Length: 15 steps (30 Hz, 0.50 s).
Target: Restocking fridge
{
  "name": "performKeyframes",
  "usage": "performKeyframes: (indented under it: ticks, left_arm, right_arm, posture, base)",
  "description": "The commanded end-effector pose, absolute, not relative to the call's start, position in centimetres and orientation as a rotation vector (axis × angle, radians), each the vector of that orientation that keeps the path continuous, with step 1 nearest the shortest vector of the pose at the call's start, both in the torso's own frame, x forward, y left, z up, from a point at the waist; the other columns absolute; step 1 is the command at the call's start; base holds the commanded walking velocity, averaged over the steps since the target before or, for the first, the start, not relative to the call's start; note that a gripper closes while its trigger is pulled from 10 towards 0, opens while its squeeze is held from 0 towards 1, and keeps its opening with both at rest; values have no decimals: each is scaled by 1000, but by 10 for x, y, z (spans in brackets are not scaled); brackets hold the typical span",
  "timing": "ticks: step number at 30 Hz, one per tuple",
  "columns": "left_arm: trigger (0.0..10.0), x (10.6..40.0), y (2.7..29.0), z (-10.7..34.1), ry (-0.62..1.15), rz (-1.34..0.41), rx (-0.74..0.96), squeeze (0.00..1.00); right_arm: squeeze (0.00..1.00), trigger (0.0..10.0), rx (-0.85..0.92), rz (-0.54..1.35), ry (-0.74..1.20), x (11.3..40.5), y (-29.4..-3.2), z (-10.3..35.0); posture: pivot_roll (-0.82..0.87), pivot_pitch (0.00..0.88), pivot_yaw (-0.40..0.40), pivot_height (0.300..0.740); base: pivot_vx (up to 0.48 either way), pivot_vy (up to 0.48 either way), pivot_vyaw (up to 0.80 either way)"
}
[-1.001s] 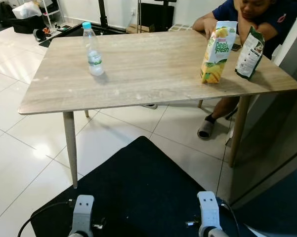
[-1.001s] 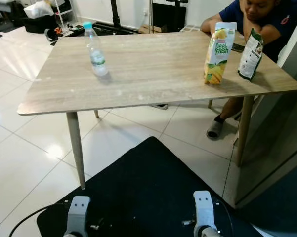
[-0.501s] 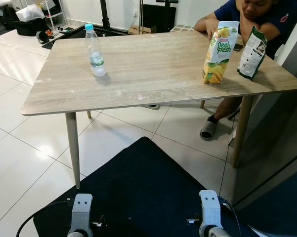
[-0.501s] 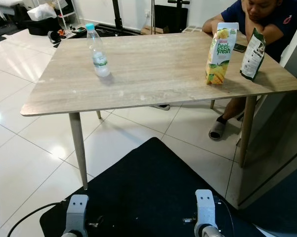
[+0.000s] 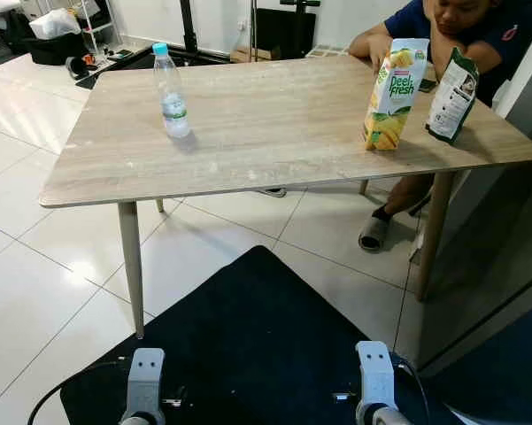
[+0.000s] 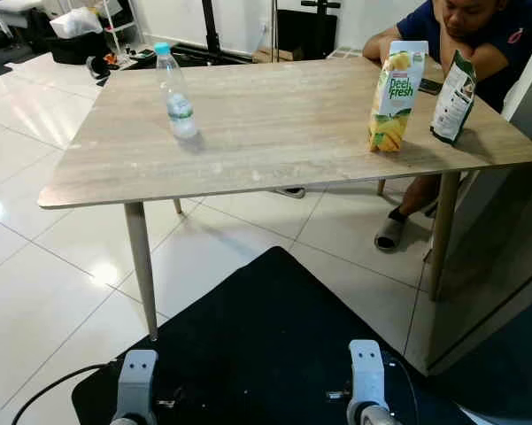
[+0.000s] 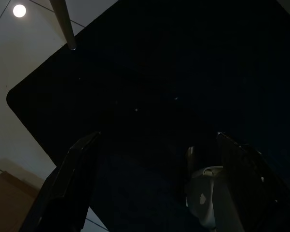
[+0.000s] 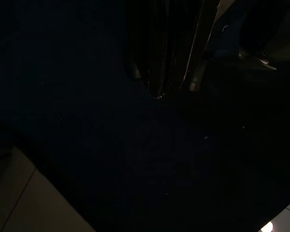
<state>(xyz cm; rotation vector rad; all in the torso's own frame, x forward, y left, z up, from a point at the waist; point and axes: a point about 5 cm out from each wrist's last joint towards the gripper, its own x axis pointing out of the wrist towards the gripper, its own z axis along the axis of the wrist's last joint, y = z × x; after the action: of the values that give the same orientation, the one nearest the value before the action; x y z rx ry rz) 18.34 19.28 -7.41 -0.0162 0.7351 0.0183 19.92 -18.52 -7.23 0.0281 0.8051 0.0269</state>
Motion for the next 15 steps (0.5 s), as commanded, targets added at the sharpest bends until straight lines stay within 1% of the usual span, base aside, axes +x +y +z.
performKeyframes:
  ticks: [1, 15]
  left_arm:
    - [10000, 181, 202, -74, 749, 33, 5, 0]
    - [10000, 177, 202, -77, 769, 49, -14, 0]
  right_arm:
    - [0, 10000, 47, 12, 818, 196, -184, -74]
    - [0, 10000, 55, 8, 818, 194, -183, -75]
  posture:
    - [-102, 78, 12, 713]
    - [-104, 80, 14, 713]
  base:
    - [0, 0, 0]
    - [0, 0, 0]
